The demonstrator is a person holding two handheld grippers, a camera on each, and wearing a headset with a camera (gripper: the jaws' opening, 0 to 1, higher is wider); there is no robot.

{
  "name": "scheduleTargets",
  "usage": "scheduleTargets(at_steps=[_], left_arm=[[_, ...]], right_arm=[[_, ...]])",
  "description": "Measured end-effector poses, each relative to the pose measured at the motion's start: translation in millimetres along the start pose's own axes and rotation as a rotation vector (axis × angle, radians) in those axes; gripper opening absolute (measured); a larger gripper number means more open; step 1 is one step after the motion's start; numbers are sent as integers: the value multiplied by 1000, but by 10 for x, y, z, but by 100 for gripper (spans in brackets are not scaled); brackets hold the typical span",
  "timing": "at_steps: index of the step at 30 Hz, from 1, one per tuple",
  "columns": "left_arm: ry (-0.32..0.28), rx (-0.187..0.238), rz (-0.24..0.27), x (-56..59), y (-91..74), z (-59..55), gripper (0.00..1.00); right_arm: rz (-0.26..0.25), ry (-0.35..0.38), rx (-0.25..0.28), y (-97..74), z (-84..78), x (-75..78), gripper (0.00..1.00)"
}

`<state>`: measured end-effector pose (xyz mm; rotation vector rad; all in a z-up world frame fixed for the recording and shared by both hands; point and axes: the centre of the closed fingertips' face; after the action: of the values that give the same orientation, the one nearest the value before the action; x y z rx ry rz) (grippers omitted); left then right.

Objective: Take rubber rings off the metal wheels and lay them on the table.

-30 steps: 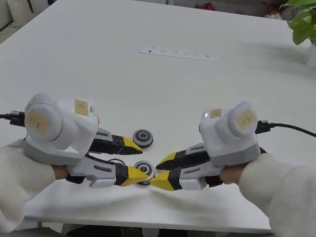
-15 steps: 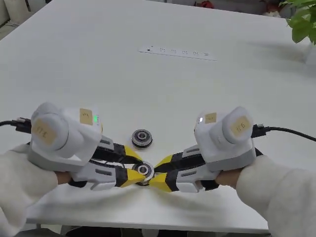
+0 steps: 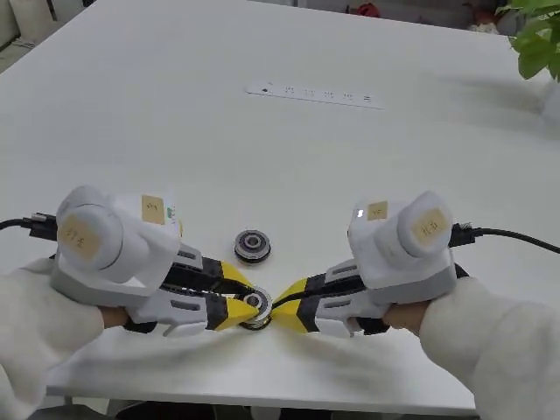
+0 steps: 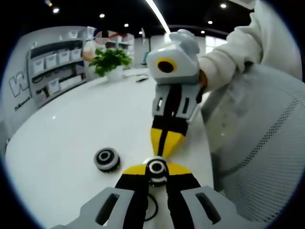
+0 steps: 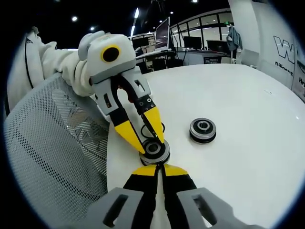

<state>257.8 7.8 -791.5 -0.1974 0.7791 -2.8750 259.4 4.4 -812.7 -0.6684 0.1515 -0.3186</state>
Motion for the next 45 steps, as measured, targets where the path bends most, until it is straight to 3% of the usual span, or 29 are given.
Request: scheduleTargets(at_steps=[6,21,45], left_arm=[[7,-2,3,-2,0,-3,14],[10,0,5,-5,4,-7,14],[23,-7,-10,28,18,-13,13]], right_arm=[[-2,165,-34,-26,1,32,0],[19,340,-25,-86,58,98,0],[60,458,-38,-124,80,54,0]])
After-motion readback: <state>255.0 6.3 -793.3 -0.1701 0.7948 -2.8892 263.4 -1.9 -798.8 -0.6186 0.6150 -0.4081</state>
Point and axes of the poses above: the centre of the closed fingertips' face, and the gripper's own axes: y roughly forward along the fingers, x roughly to its right, z roughly out of its top, and after that the axes turned 11 degrees about -z, right-handed
